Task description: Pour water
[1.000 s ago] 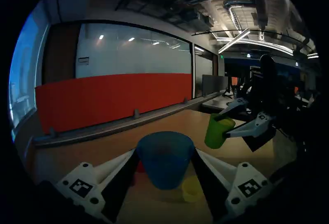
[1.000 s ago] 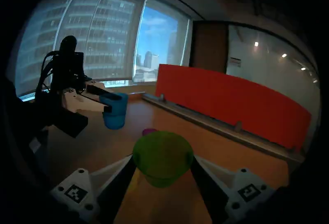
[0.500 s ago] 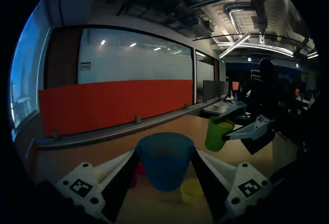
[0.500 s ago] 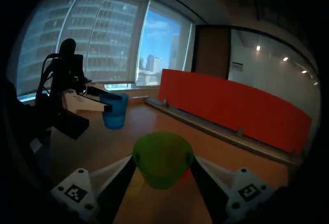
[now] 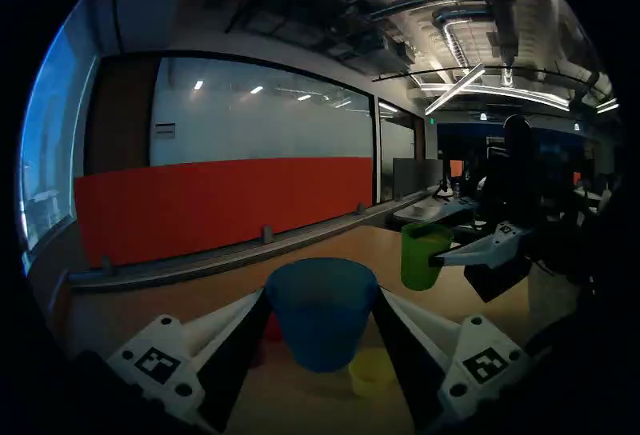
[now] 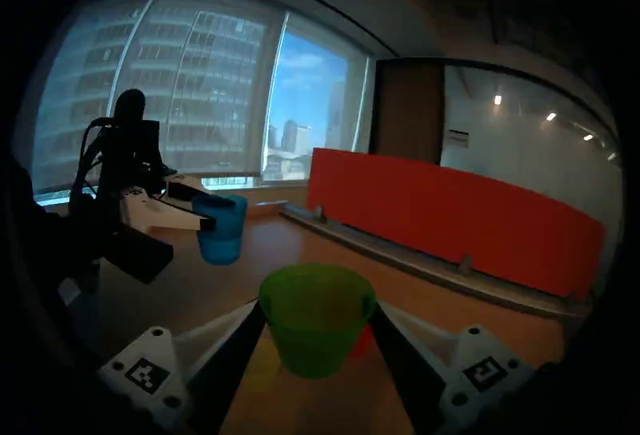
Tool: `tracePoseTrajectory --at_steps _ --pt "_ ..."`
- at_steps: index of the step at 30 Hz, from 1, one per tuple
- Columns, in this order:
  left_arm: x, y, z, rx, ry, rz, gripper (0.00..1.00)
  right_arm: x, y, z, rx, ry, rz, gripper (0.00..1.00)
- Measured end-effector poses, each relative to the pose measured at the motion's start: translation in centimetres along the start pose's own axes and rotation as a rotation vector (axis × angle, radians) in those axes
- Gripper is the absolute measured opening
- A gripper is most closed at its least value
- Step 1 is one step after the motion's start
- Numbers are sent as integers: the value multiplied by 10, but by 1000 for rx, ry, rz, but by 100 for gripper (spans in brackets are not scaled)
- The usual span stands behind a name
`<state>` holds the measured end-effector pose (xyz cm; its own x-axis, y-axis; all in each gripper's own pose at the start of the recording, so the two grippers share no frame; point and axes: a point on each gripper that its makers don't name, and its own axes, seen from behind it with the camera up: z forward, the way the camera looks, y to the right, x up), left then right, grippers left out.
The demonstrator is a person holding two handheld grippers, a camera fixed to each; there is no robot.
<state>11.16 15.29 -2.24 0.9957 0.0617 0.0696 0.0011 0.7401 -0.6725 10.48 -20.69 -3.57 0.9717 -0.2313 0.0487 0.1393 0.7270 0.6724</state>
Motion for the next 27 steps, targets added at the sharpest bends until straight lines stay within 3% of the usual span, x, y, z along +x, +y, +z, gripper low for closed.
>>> tracePoseTrajectory --at_steps 27 --pt "10 -1 -2 15 40 44 86 13 -2 5 27 40 1 91"
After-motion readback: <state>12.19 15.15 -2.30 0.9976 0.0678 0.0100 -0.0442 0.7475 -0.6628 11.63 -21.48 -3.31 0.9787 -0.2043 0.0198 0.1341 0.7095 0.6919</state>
